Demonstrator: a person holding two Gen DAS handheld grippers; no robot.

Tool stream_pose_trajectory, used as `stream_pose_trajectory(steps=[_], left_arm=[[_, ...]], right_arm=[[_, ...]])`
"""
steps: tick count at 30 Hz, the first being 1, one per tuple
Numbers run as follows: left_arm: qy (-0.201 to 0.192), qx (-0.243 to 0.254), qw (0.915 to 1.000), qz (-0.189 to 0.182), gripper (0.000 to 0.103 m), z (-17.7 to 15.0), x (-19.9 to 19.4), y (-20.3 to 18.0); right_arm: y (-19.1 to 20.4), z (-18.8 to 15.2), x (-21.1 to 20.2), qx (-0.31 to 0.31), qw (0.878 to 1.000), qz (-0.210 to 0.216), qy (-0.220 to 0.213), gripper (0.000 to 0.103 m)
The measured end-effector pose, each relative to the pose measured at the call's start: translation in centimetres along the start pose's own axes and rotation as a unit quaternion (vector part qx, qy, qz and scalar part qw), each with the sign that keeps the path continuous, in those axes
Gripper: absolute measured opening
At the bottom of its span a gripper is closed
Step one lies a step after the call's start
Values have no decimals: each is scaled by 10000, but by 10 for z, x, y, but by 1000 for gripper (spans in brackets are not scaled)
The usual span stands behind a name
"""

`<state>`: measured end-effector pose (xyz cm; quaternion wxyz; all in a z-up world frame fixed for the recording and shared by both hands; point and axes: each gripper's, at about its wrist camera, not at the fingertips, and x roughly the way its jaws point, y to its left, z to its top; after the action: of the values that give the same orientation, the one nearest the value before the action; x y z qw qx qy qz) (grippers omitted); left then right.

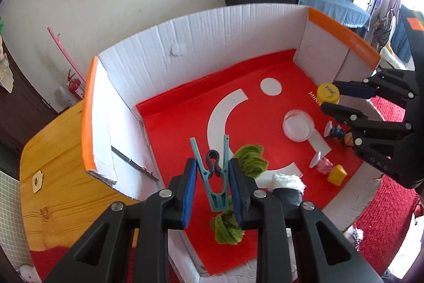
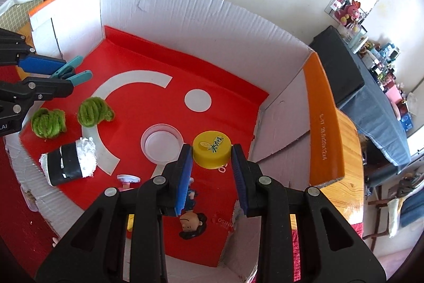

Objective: Organize objects

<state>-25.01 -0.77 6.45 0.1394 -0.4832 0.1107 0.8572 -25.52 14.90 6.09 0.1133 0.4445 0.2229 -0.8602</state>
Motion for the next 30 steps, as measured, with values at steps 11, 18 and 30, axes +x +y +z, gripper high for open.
stream_pose_trajectory(steps=[11,18,30], left_arm=[[349,25,9994,72,25,2,14,4],[548,96,9983,167,25,1,19,3],[830,4,9963,207,25,1,26,9]], right_arm=[[1,3,14,-166,9992,-11,375,29],[-3,7,23,-136,9981,135,590,29],[-5,12,36,-198,9954,240,907,29]])
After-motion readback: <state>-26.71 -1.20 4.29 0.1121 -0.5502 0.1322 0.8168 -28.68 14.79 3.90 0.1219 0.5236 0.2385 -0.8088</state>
